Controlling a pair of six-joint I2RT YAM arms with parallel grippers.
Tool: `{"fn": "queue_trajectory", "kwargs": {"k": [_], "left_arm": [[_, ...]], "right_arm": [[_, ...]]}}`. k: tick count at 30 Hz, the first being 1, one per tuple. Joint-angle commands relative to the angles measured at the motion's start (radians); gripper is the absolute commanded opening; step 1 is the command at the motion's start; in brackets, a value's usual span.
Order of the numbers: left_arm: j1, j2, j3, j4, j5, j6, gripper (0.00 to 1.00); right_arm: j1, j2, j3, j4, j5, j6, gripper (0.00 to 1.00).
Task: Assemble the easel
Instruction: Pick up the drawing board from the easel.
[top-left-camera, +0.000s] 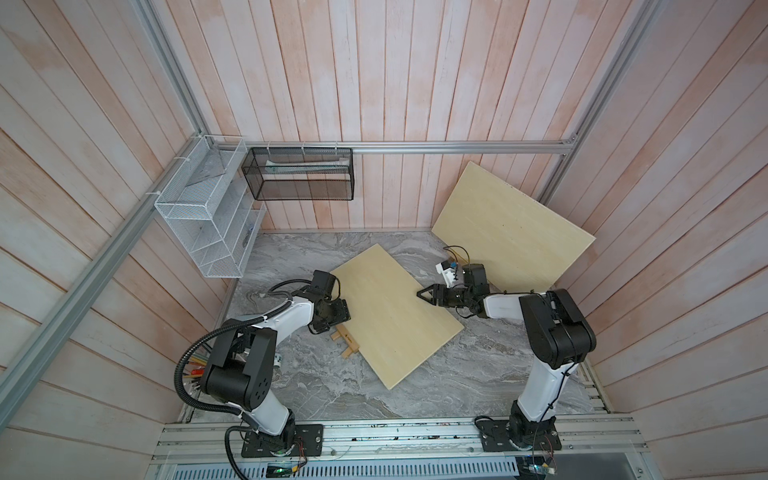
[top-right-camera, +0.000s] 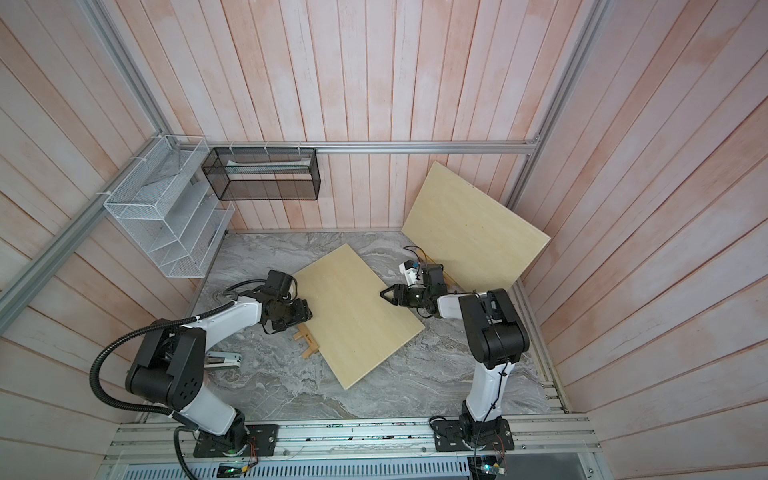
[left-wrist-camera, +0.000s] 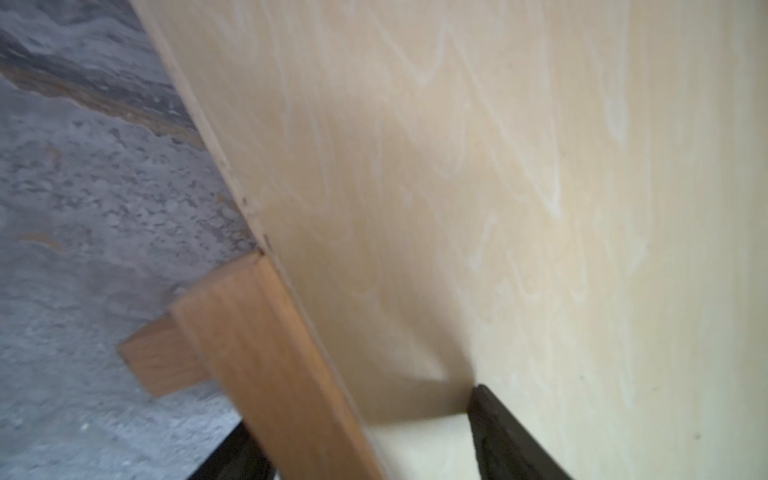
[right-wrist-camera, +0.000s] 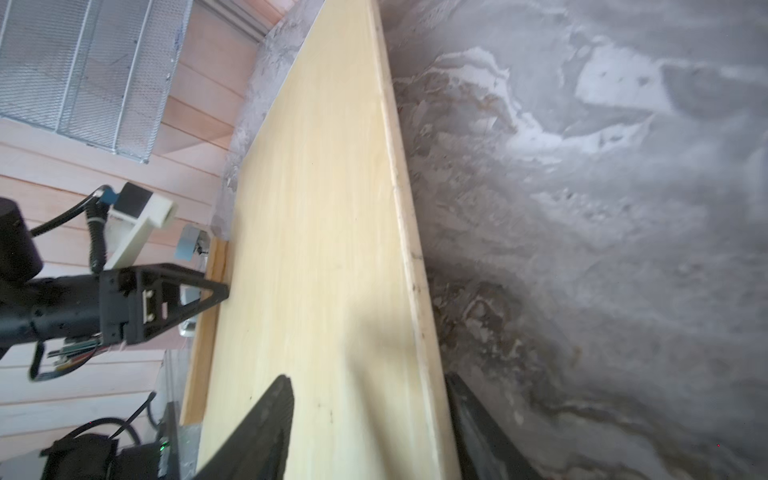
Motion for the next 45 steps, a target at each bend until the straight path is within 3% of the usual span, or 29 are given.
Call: {"fn": "queue_trajectory", "kwargs": {"k": [1, 6, 15, 23, 29, 32, 39, 45], "left_arm": [[-0.003, 0.074, 0.007, -0.021, -0.005, 0.023, 0.67], [-0.004, 0.113, 0.039, 0.004, -0.015, 0.003, 0.55], [-0.048, 0.107, 0.022, 0.104, -0.121, 0.006, 0.52], [-0.100, 0.088, -0.018, 0.208, -0.186, -0.017, 0.45], [-0.094, 0.034, -0.045, 0.254, -0.204, -0.063, 0.45], [-0.073, -0.019, -0.060, 0.269, -0.189, -0.108, 0.51], [-0.033, -0.092, -0.061, 0.274, -0.142, -0.120, 0.70], [-0.029, -0.075, -0.055, 0.227, -0.127, -0.123, 0.72]], "right_arm": [[0.033, 0.000, -0.018, 0.079, -0.149, 0.054, 0.56], [0.049, -0.026, 0.001, 0.077, -0.218, 0.050, 0.46], [0.095, -0.069, 0.084, 0.069, -0.342, 0.037, 0.29], [0.144, -0.108, 0.177, -0.012, -0.396, -0.022, 0.27], [0.155, -0.129, 0.213, -0.014, -0.353, -0.020, 0.03], [0.136, -0.170, 0.228, -0.058, -0.286, -0.051, 0.00], [0.054, -0.291, 0.277, -0.046, -0.270, -0.003, 0.00], [-0.015, -0.397, 0.357, -0.114, -0.236, 0.006, 0.00]]}}
